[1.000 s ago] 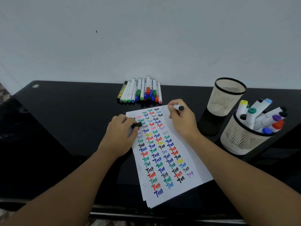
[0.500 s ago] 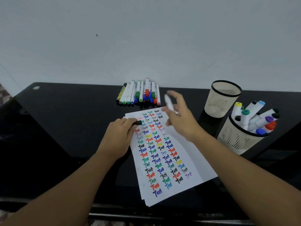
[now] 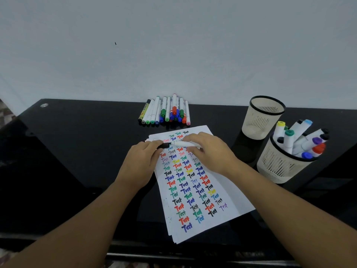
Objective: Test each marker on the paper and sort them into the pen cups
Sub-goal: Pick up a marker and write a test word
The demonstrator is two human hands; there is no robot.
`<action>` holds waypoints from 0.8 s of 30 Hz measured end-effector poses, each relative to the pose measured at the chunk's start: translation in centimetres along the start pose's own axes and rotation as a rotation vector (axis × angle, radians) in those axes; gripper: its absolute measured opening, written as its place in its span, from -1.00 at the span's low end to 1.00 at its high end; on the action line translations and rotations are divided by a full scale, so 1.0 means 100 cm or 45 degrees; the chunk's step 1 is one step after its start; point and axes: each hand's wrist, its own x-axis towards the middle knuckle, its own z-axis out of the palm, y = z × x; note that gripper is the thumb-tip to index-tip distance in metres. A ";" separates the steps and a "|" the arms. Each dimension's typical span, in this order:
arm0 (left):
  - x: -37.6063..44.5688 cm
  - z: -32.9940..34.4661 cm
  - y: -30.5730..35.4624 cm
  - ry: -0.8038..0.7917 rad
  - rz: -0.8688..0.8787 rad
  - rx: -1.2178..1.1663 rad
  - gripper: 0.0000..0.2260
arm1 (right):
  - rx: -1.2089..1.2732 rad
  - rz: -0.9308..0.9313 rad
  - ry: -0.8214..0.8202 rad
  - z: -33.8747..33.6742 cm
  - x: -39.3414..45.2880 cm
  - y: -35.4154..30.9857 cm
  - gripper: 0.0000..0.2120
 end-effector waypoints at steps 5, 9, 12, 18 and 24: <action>-0.001 0.000 -0.002 -0.006 0.081 0.019 -0.72 | -0.081 -0.065 -0.051 0.000 0.002 -0.006 -0.69; 0.000 -0.001 -0.001 0.005 0.065 0.015 -0.72 | -0.015 -0.097 -0.026 0.006 0.003 -0.008 -0.72; -0.001 -0.001 -0.001 -0.008 0.060 0.015 -0.71 | 0.006 -0.088 -0.016 0.010 0.003 -0.009 -0.75; -0.003 -0.003 0.003 0.016 0.115 0.011 -0.71 | -0.351 -0.221 -0.074 0.005 -0.001 -0.021 -0.55; 0.000 0.001 -0.002 -0.070 -0.114 -0.082 -0.37 | -0.193 -0.221 -0.020 -0.003 0.000 -0.025 -0.46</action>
